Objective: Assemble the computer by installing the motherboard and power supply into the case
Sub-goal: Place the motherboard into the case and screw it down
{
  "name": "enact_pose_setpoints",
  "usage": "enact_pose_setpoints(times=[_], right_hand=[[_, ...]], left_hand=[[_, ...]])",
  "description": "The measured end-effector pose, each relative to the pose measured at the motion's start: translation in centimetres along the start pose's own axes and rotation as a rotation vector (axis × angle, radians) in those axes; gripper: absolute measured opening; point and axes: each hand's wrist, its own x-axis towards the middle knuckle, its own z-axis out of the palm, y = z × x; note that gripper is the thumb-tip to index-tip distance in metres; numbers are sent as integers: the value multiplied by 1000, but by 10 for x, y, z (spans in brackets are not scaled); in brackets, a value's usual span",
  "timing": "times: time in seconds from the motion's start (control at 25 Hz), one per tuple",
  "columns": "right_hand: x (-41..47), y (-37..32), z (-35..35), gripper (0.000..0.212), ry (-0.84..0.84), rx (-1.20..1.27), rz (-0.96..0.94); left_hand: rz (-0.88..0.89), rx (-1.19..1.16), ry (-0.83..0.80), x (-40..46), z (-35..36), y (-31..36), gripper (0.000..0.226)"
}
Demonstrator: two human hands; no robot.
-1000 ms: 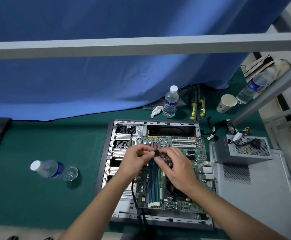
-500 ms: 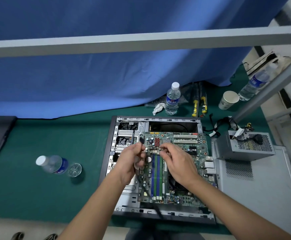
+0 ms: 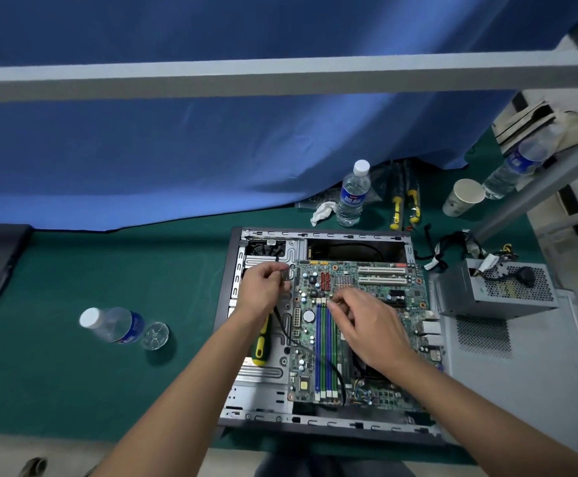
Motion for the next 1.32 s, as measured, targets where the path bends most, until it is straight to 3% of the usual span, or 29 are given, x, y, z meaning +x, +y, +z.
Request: enact_pose_setpoints(times=[0.12, 0.36, 0.64, 1.0, 1.16, 1.32], right_hand=[[0, -2, 1, 37, 3, -13, 16], [2, -1, 1, 45, -20, -33, 58], [1, -3, 2, 43, 19, -59, 63], [2, -5, 3, 44, -10, -60, 77], [2, -6, 3, 44, -32, -50, 66], [3, -5, 5, 42, -24, -52, 55]], left_hand=[[10, 117, -74, 12, -1, 5, 23], [146, 383, -67, 31, 0, 16, 14], [66, 318, -172, 38, -1, 10, 9], [33, 301, -159, 39, 0, 9, 12], [128, 282, -153, 37, -4, 11, 11], [253, 415, -135, 46, -4, 18, 15]])
